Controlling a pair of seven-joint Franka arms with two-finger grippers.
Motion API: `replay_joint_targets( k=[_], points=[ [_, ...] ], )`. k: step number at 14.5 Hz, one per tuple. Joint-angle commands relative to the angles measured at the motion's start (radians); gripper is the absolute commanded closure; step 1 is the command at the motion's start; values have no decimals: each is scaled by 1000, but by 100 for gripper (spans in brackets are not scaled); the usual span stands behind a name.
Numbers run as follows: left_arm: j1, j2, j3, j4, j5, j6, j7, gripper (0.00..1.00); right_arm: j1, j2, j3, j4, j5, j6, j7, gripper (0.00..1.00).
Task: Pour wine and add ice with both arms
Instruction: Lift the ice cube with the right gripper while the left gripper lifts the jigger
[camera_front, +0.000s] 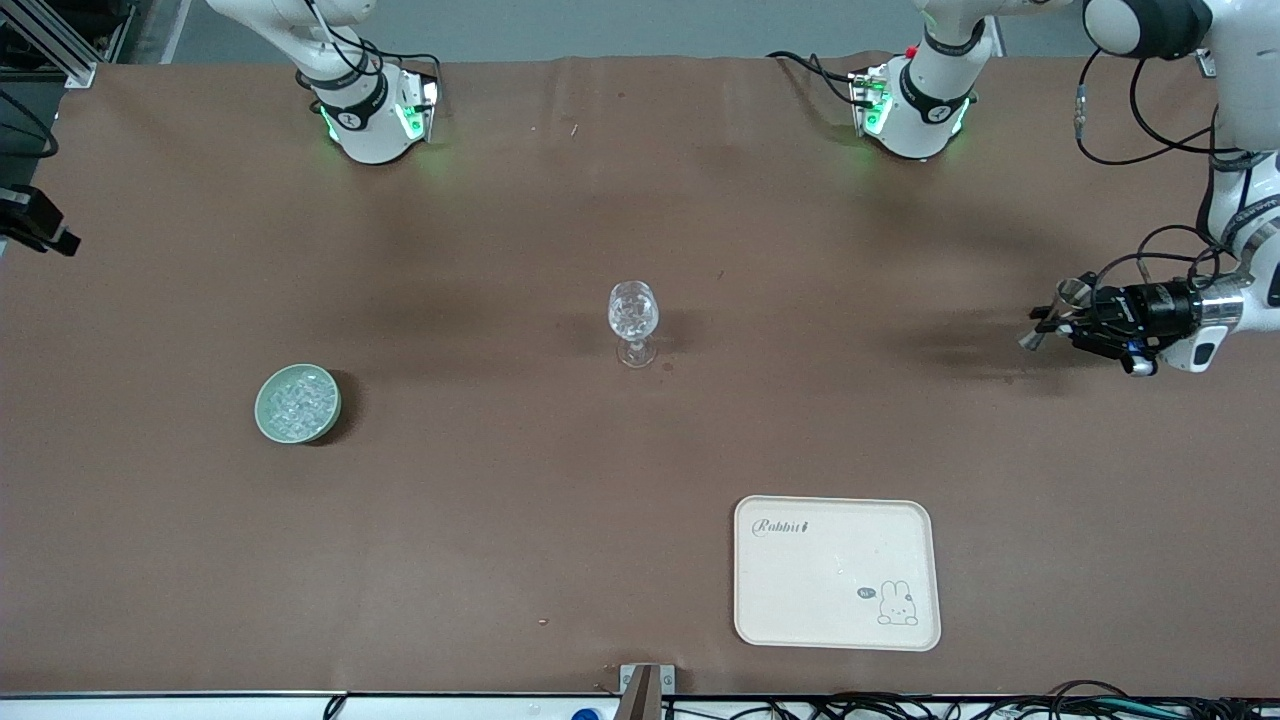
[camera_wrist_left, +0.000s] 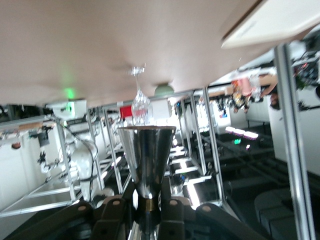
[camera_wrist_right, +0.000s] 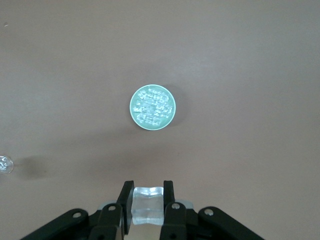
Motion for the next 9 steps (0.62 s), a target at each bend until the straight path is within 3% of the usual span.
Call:
replay_joint_targets(
  k=[1, 3, 6, 9],
  points=[
    [2, -138, -71, -67, 67, -1, -40, 100, 7, -18, 48, -10, 2, -7, 45, 99],
    [-1, -239, -114, -96, 86, 18, -141, 100, 7, -18, 53, -10, -2, -1, 45, 99],
    [1, -296, -184, -110, 86, 74, -186, 100, 6, -18, 53, -10, -3, -7, 45, 99],
    [5, -358, -324, -71, 81, 171, -312, 100, 7, -17, 53, -9, -3, -4, 45, 99]
  ],
)
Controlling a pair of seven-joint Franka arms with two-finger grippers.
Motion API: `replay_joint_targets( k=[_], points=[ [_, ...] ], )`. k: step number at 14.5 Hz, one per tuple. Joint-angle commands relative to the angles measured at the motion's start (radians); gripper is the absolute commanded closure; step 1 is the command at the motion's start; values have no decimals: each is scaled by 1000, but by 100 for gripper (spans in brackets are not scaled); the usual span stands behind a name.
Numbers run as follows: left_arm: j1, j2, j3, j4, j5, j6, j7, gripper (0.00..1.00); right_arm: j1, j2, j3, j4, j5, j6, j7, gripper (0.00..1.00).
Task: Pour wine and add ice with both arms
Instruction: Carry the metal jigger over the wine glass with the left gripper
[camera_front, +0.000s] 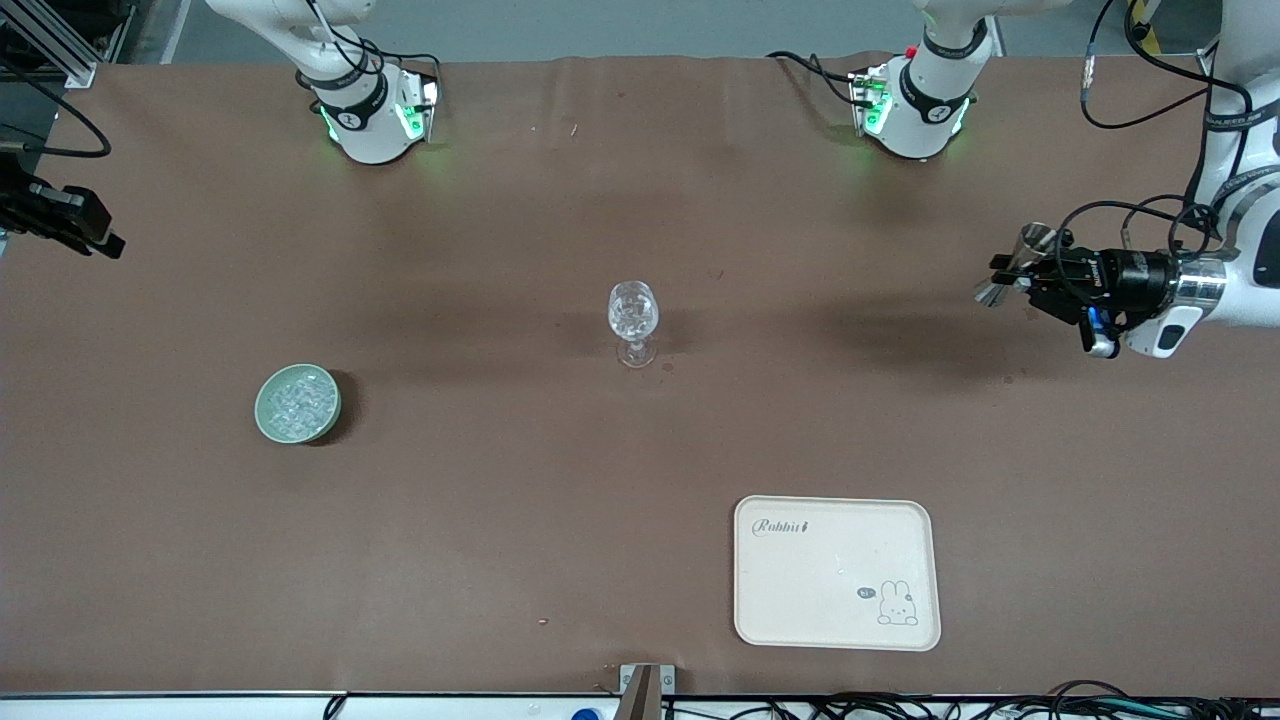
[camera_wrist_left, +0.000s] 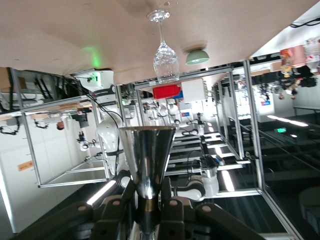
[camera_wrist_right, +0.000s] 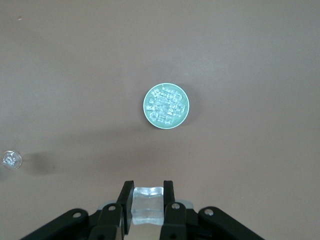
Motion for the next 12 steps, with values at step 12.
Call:
replay_joint_targets(
  k=[12],
  points=[
    [2, -77, -637, 50, 28, 640, -438, 99, -6, -16, 4, -11, 0, -10, 12, 98]
  ],
)
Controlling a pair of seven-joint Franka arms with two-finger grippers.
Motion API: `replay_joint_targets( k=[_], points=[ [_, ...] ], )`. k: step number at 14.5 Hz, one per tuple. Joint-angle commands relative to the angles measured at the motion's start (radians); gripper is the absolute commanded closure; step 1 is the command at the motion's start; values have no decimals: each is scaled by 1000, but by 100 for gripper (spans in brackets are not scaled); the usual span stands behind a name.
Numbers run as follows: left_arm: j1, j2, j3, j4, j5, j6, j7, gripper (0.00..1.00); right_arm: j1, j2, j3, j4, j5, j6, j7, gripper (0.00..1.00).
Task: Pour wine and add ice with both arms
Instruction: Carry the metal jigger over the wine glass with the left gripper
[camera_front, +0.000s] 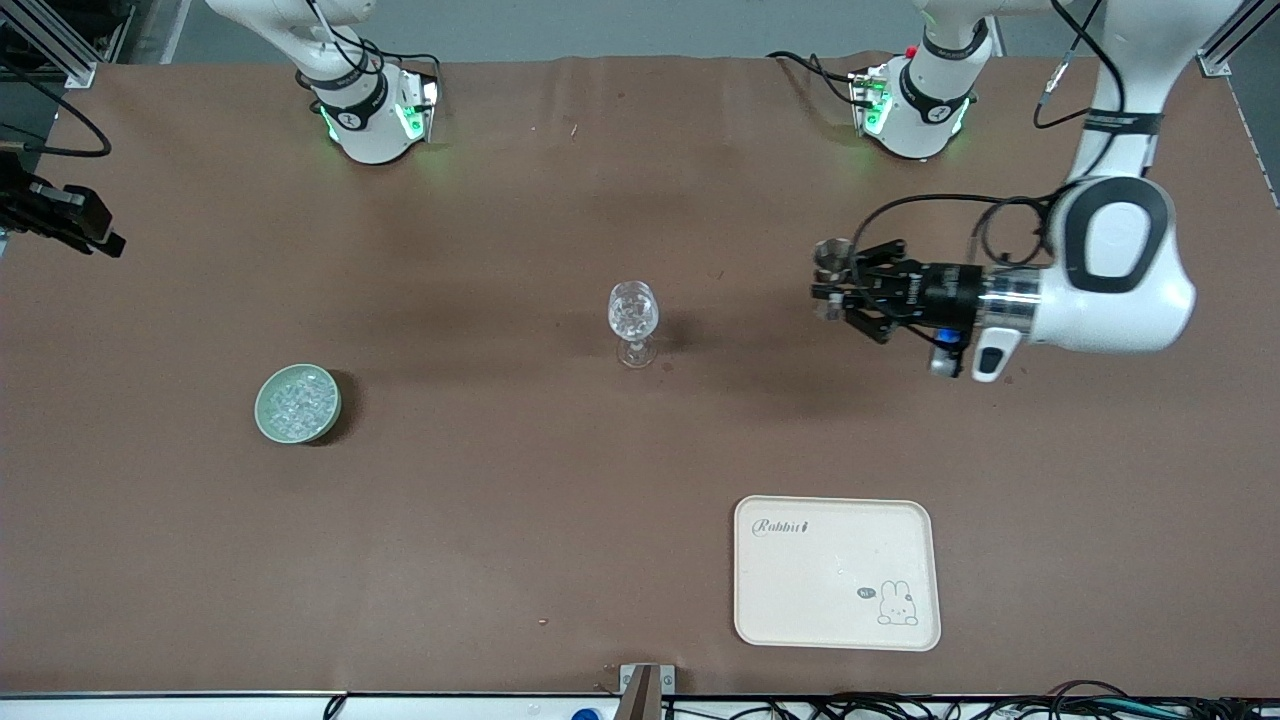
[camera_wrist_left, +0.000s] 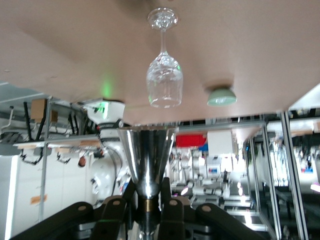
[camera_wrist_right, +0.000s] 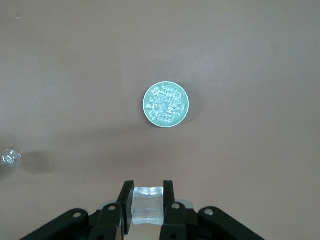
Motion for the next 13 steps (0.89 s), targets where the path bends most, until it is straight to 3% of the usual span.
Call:
replay_joint_targets(
  k=[1, 5, 11, 13],
  points=[
    [7, 17, -100, -4, 14, 134, -56, 99, -6, -16, 5, -11, 1, -4, 12, 98],
    [1, 44, -247, -37, 14, 370, -76, 99, -6, -16, 5, -11, 3, -7, 12, 98],
    [-17, 106, -374, -45, 83, 642, -119, 99, -6, -16, 5, -11, 4, -7, 12, 98],
    [-22, 121, -393, -43, 126, 677, -122, 99, -5, -16, 5, -11, 4, -16, 12, 98]
  ],
)
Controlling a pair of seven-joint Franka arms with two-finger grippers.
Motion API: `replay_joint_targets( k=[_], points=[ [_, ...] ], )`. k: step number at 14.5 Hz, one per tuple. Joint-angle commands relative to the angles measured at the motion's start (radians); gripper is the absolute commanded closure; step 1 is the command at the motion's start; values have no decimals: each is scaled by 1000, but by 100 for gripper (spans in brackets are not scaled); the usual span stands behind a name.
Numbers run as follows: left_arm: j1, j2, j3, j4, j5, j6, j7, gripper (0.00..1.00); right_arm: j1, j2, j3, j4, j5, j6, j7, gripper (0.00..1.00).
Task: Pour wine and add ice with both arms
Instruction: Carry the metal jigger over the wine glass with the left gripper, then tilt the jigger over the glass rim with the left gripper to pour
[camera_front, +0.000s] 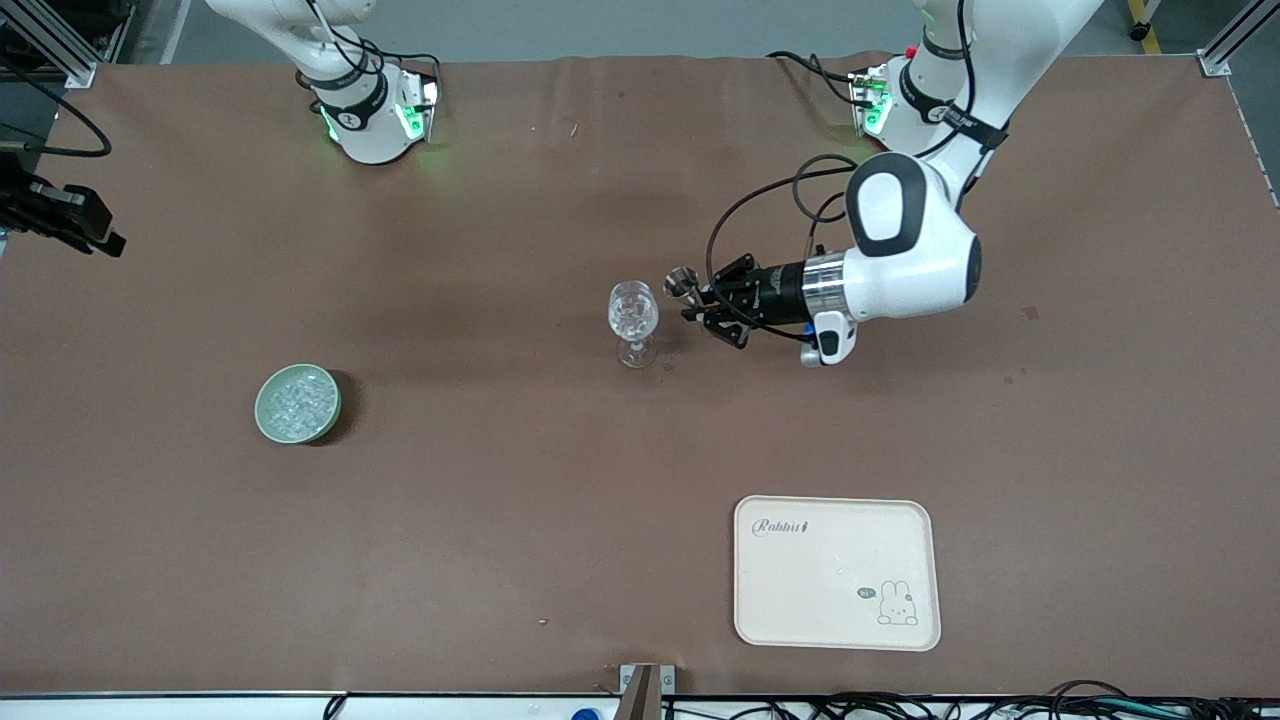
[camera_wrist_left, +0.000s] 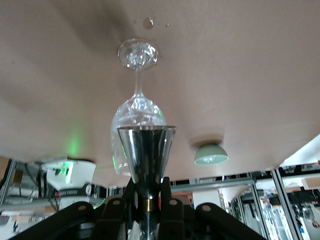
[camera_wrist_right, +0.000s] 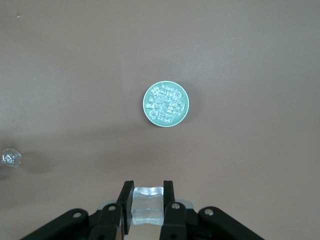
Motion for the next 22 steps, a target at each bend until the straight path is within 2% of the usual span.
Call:
replay_joint_targets(
  k=[1, 4, 6, 14, 22],
  points=[
    [-14, 19, -24, 8, 62, 71, -31, 99, -5, -16, 5, -11, 4, -11, 12, 98],
    [-37, 39, -40, 16, 116, 180, -90, 99, -6, -16, 5, -13, 4, -11, 12, 98],
    [-40, 47, -48, 21, 203, 203, -156, 98, -5, -16, 5, -14, 4, -9, 12, 98],
    [-42, 114, -93, 85, 683, 198, -468, 98, -3, -16, 6, -13, 4, 2, 12, 98],
    [-42, 121, -105, 156, 823, 56, -503, 99, 11, -16, 8, -11, 9, 2, 12, 98]
  ],
)
